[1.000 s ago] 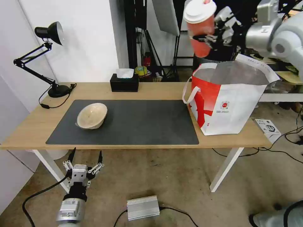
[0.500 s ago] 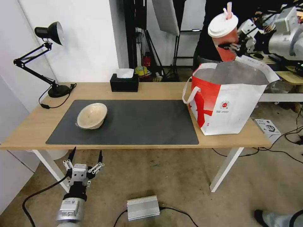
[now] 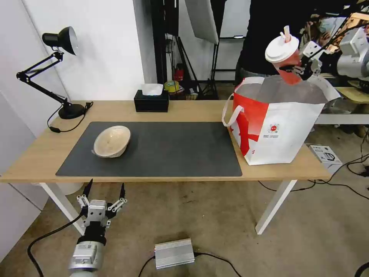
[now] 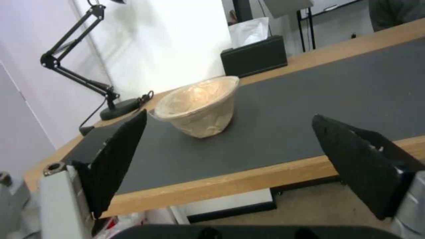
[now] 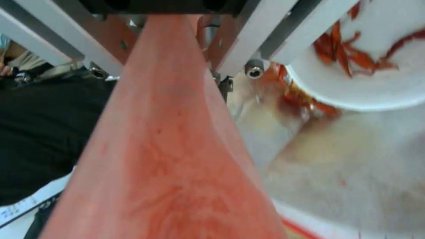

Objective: Pick up the trash from the table and place it into the takeout bag.

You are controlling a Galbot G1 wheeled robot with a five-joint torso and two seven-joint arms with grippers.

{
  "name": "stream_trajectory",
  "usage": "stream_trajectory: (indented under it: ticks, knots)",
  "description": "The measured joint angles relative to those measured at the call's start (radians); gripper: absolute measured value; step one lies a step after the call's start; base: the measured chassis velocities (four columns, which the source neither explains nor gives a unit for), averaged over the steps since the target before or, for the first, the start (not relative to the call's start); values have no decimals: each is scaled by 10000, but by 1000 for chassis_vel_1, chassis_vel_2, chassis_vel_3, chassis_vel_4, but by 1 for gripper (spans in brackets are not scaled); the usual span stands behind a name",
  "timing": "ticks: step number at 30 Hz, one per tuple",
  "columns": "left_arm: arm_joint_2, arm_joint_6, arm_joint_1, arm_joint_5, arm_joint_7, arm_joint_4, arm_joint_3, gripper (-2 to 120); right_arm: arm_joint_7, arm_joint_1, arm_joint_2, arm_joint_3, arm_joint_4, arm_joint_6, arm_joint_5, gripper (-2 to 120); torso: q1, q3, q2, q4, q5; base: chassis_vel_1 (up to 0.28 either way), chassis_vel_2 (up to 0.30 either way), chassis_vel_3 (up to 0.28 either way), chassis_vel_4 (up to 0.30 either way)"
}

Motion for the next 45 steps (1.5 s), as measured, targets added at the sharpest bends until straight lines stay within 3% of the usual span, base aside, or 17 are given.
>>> stream_trajectory:
  ticks: [14, 25, 30, 34, 38, 39, 45]
  knots:
    - [-71, -18, 80, 44, -2, -40, -1, 100, -480, -407, -115, -22, -222, 377, -496, 3, -1, 0, 1, 0, 0, 0, 0, 0, 0]
    - [-134, -57, 145, 78, -3, -94, 17, 100, -95, -757, -371, -22, 44, 671, -524, 3, -1, 0, 1, 0, -1, 0, 0, 0, 0]
    - [-162, -75, 174, 98, -4, -100, 27, 100, 30, -921, -465, 68, 140, 736, -488, 19, -1, 0, 0, 0, -1, 0, 0, 0, 0]
    - [-193, -100, 204, 126, -4, -116, 39, 100, 48, -1031, -528, 185, 172, 784, -454, 39, -1, 0, 0, 0, -1, 0, 0, 0, 0]
    - [-194, -104, 213, 130, -3, -142, 35, 100, 43, -1050, -538, 229, 172, 785, -327, 47, -1, 0, 0, 0, -1, 0, 0, 0, 0]
    - [-200, -105, 230, 132, -3, -181, 26, 100, 41, -1055, -542, 254, 183, 785, -213, 57, -1, 0, 1, 0, -1, 0, 0, 0, 0]
    - [-187, -106, 264, 134, -3, -233, -5, 100, 47, -1098, -523, 299, 209, 785, -104, 74, -1, 0, 1, 0, -1, 0, 0, 0, 0]
